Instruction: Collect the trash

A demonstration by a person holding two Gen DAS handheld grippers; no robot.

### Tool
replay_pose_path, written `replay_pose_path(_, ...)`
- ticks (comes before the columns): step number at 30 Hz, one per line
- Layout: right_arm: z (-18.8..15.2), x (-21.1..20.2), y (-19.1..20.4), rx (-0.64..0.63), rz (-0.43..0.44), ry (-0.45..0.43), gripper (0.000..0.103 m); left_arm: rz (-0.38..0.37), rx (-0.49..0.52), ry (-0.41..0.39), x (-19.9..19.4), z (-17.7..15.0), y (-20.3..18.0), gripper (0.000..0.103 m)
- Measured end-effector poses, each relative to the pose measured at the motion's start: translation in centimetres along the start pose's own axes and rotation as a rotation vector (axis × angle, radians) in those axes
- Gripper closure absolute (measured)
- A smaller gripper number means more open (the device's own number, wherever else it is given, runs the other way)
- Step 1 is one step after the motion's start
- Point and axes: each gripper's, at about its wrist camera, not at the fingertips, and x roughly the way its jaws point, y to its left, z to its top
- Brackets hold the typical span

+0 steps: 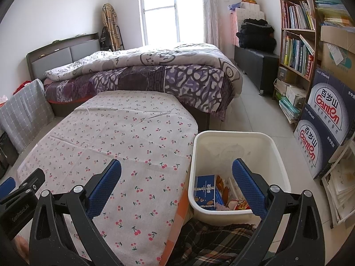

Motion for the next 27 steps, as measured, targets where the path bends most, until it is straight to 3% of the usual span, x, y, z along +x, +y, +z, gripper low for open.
replay_pose_path(27,-0.27,0.16,-0.63,0.001,0.001,0.009,0.007,-0.040,-0.013,0.006,-0.07,0.05,-0.09,0.008)
